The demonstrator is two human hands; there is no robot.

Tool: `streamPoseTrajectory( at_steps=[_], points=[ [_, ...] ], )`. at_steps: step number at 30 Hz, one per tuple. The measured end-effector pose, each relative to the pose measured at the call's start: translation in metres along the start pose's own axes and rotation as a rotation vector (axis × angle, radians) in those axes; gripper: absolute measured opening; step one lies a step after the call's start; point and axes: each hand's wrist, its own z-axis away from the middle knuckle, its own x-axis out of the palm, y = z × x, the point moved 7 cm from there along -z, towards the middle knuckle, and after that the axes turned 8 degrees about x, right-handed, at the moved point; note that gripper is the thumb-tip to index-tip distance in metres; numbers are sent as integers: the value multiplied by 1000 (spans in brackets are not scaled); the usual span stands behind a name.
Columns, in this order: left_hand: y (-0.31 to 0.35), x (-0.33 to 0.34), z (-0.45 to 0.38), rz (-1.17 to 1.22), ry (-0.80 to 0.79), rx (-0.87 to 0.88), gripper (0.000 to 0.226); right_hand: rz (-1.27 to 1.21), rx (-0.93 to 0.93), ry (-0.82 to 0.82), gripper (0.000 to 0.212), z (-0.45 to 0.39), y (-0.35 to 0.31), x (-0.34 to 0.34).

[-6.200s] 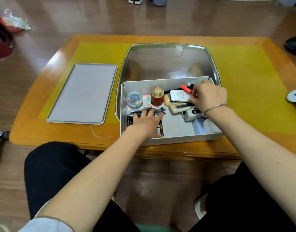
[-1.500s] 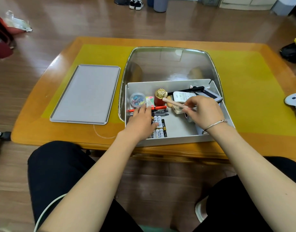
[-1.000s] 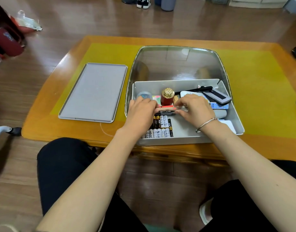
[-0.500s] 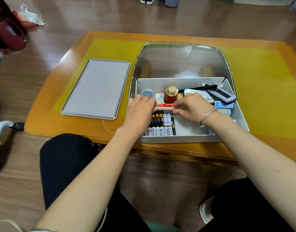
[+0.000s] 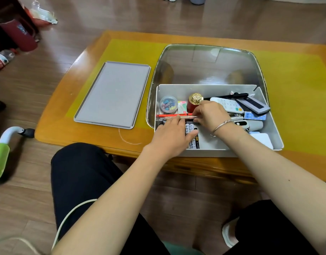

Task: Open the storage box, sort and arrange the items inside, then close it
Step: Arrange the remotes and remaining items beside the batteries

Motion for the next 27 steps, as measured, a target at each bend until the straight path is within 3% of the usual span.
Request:
streamPoseTrajectory(
  at_steps=[5, 17, 22, 27],
  points=[
    [-5, 16, -4, 77, -156, -98, 90, 145, -16, 8, 21, -4, -4, 8],
    [-11, 30, -12, 90, -214, -124, 93, 212, -62, -22, 21, -3, -12, 12],
    [-12, 33, -14, 64, -209, -108, 88, 88, -44, 194, 16, 13, 5, -24],
    [-7, 34, -27, 4, -220, -75, 89, 60, 216, 332, 19, 19, 64, -61]
  ],
)
